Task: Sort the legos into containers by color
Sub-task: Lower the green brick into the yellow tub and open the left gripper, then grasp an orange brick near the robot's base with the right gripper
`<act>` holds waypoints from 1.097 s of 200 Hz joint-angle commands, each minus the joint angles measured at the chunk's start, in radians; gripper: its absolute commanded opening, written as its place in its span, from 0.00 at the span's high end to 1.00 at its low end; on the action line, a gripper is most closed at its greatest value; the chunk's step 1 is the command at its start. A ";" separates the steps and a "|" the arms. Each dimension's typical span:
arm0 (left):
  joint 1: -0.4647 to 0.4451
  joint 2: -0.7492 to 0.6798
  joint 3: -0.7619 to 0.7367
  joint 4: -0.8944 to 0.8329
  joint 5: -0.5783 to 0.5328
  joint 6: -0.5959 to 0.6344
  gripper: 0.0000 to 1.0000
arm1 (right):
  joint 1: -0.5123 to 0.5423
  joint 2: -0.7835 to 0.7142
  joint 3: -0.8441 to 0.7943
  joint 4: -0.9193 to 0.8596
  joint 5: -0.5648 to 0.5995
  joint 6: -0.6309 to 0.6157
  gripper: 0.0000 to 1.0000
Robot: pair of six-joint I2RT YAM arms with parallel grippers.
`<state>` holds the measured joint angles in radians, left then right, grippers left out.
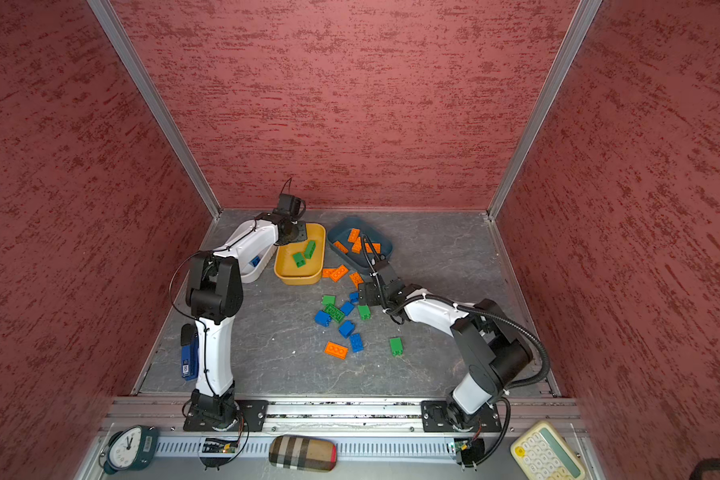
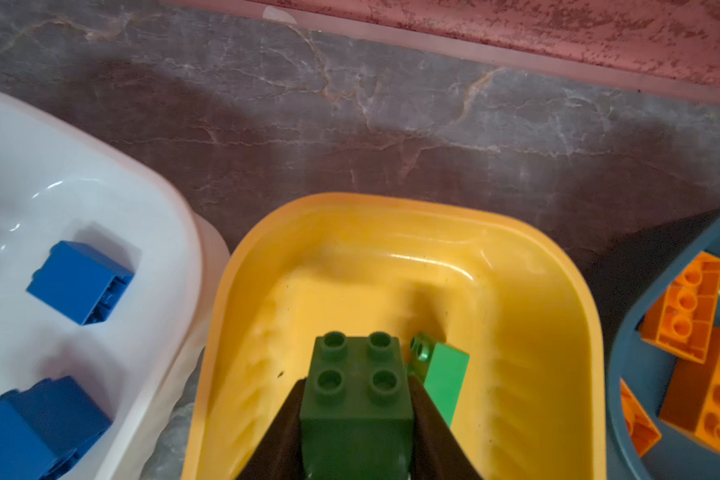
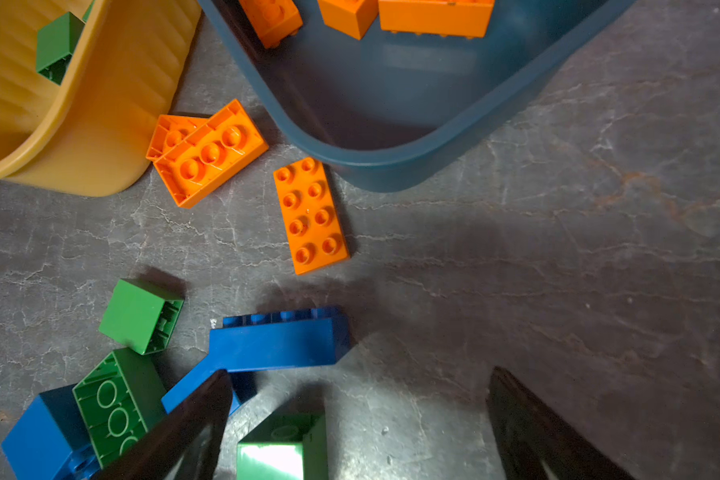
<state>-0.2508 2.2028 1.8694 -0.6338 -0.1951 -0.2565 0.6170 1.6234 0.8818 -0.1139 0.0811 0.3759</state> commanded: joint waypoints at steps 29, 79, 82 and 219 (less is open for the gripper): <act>-0.016 -0.032 0.040 -0.050 0.012 0.007 0.14 | 0.033 0.066 0.087 -0.051 -0.049 -0.037 0.05; -0.015 -0.180 -0.079 -0.001 0.077 -0.017 0.01 | 0.069 0.055 0.097 -0.103 -0.094 -0.038 0.09; -0.017 -0.191 -0.089 0.003 0.081 -0.018 0.01 | 0.074 0.047 0.089 -0.104 -0.104 -0.046 0.09; 0.019 -0.558 -0.461 0.184 0.124 -0.089 0.01 | 0.382 -0.102 -0.057 -0.132 -0.326 -0.605 0.16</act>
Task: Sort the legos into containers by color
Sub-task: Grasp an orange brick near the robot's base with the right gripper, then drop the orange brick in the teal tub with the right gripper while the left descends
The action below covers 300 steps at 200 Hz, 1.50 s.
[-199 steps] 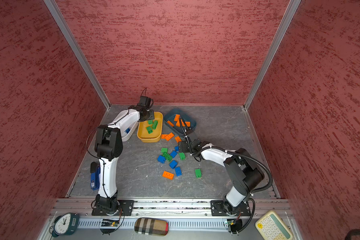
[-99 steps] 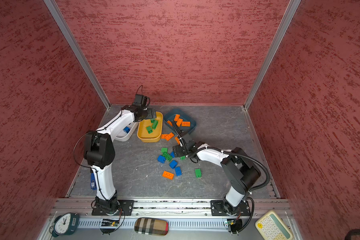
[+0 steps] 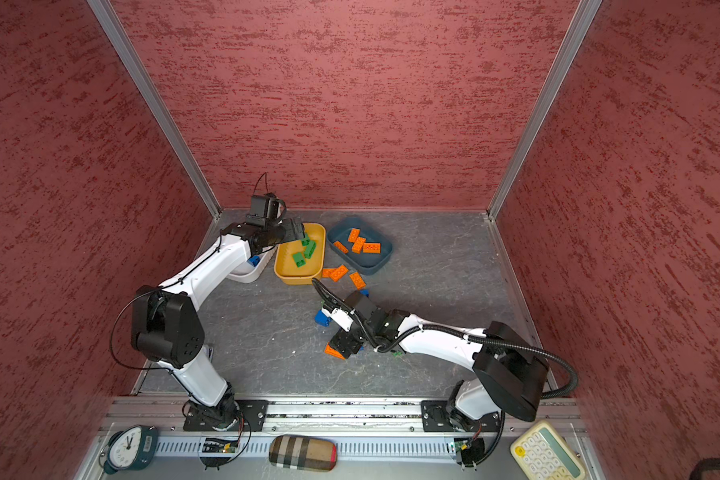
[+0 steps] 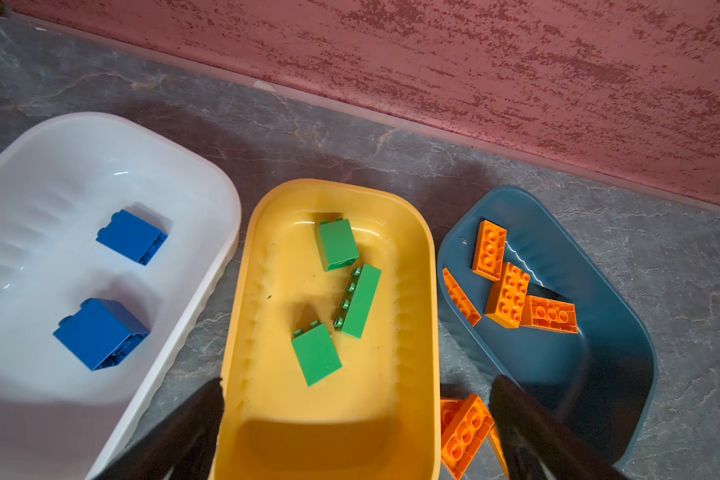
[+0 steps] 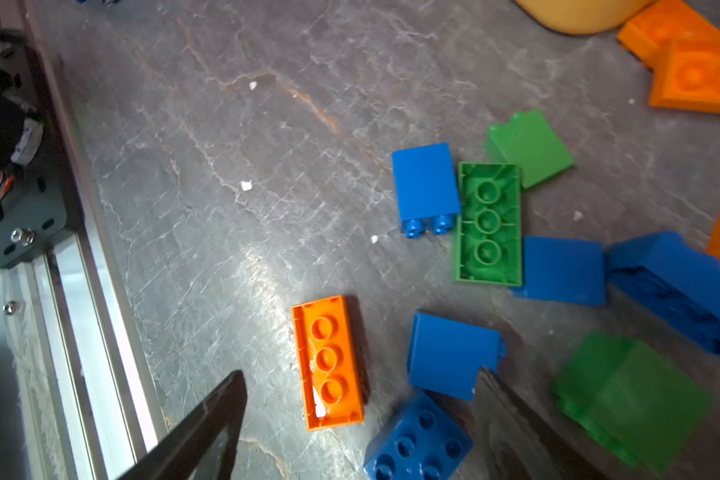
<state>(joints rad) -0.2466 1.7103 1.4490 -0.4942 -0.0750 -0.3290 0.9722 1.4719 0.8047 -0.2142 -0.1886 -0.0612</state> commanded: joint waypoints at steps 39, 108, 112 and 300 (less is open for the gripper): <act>0.049 -0.122 -0.107 0.058 0.013 -0.041 0.01 | 0.056 0.115 0.062 -0.050 -0.080 -0.293 0.17; 0.075 -0.152 -0.160 0.067 0.039 -0.059 0.01 | 0.088 0.190 0.083 -0.053 0.093 -0.366 0.19; 0.075 -0.153 -0.160 0.066 0.040 -0.060 0.01 | 0.090 0.190 0.082 -0.049 0.101 -0.366 0.19; 0.057 -0.148 -0.096 0.041 0.061 -0.062 0.01 | 0.043 0.063 0.077 0.066 0.213 -0.418 0.79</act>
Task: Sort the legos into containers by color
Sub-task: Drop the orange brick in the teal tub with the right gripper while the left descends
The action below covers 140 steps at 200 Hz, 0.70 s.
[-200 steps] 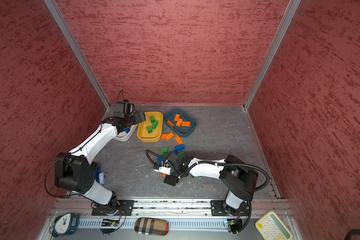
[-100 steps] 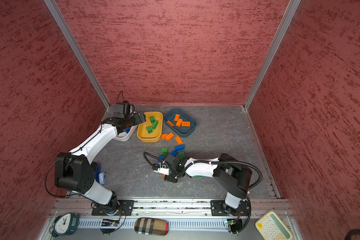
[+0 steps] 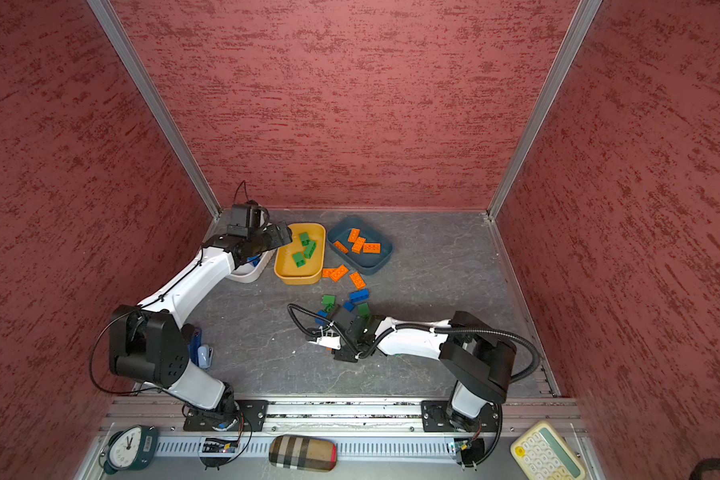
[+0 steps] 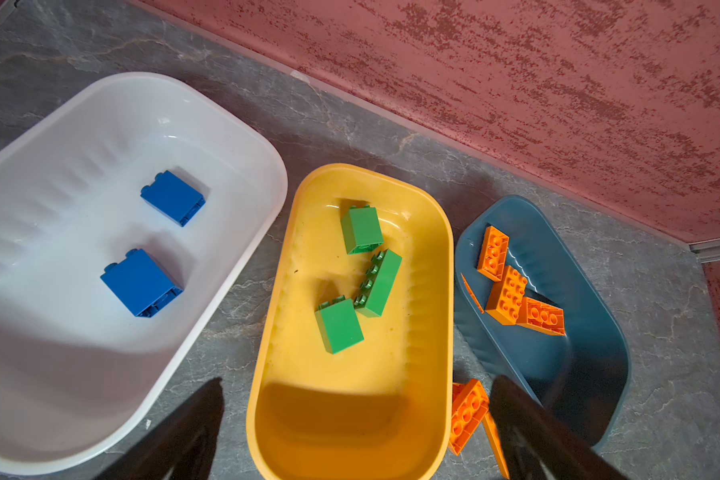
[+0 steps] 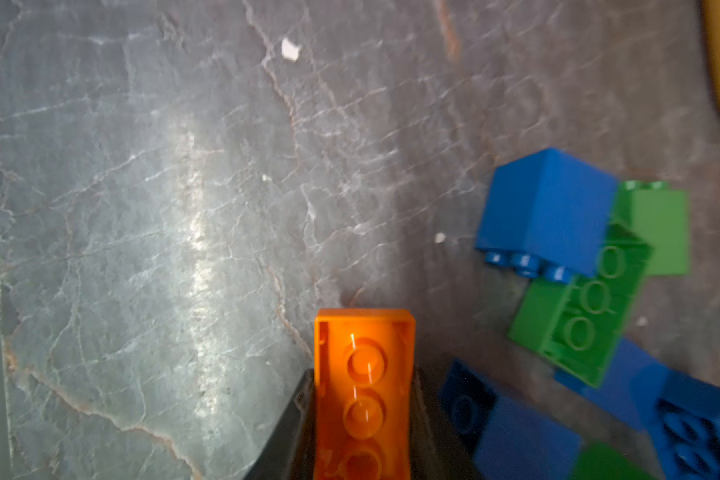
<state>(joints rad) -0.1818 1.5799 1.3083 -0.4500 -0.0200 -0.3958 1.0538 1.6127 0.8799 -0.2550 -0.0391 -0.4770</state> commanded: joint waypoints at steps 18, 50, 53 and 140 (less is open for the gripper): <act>-0.020 -0.007 0.057 0.003 0.012 0.007 0.01 | -0.106 -0.120 -0.015 0.221 0.123 0.079 0.81; -0.070 0.002 0.076 0.022 -0.020 0.043 0.00 | -0.300 -0.131 -0.036 0.433 0.060 0.331 0.80; -0.076 0.002 0.080 0.022 -0.026 0.047 0.00 | -0.320 -0.130 -0.034 0.448 0.049 0.357 0.80; -0.237 -0.056 0.016 -0.005 -0.055 0.108 0.01 | -0.628 0.288 0.411 0.366 -0.194 0.648 0.80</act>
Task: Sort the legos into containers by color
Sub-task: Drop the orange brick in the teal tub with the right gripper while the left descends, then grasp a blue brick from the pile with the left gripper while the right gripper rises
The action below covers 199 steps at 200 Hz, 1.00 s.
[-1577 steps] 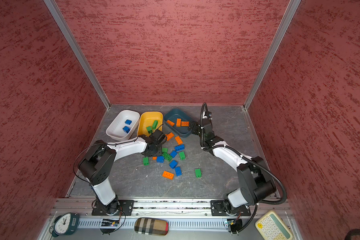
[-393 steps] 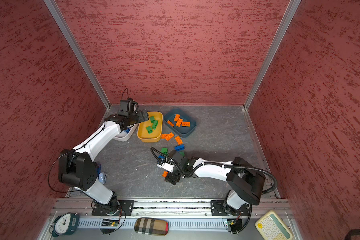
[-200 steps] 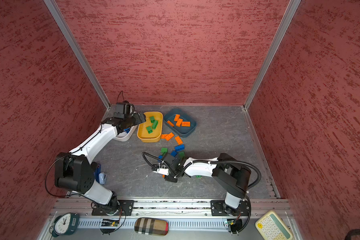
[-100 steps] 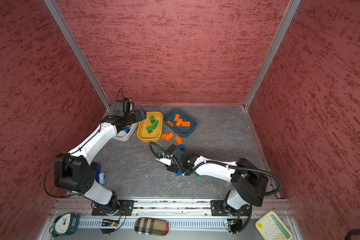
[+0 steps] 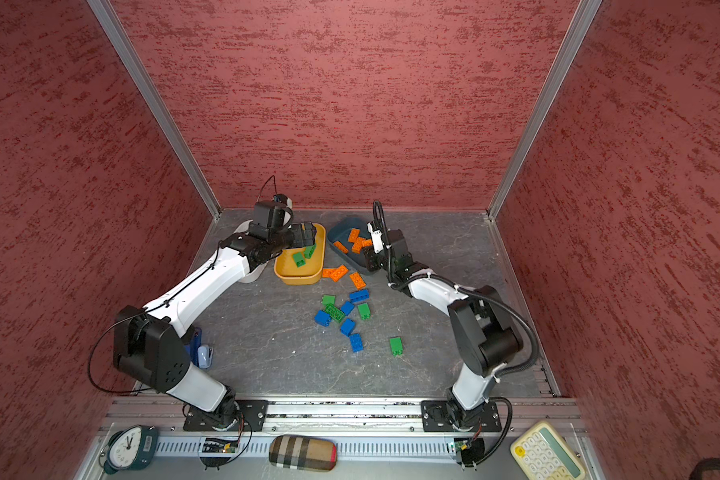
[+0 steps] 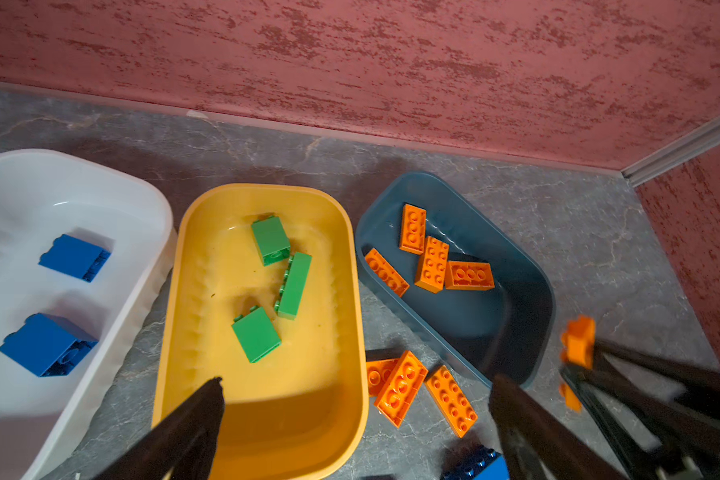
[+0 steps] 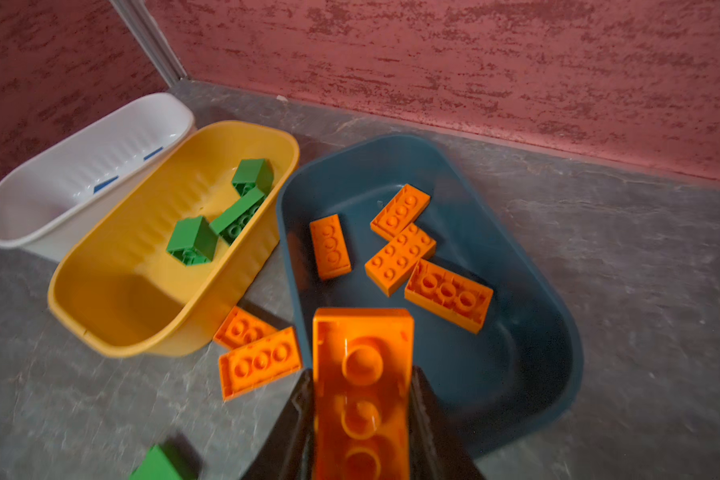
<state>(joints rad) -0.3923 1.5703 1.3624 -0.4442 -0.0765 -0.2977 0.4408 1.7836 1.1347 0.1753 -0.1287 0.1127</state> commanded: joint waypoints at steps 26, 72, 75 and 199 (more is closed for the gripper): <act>-0.055 -0.094 -0.110 -0.036 0.019 -0.009 0.01 | -0.024 0.311 0.415 -0.191 -0.159 0.081 0.78; -0.084 -0.184 -0.202 -0.113 0.057 0.004 0.00 | -0.024 0.549 0.710 -0.201 -0.254 0.248 0.74; -0.085 -0.187 -0.210 -0.119 0.059 0.007 0.01 | -0.023 0.559 0.721 -0.199 -0.255 0.260 0.73; -0.266 -0.119 -0.401 -0.202 0.075 0.066 0.08 | -0.017 -0.023 0.075 0.143 0.084 0.257 0.01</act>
<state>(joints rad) -0.6510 1.4006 0.9749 -0.6571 -0.0391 -0.2726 0.4198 1.9114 1.3899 0.1410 -0.2356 0.3626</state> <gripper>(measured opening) 0.942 0.984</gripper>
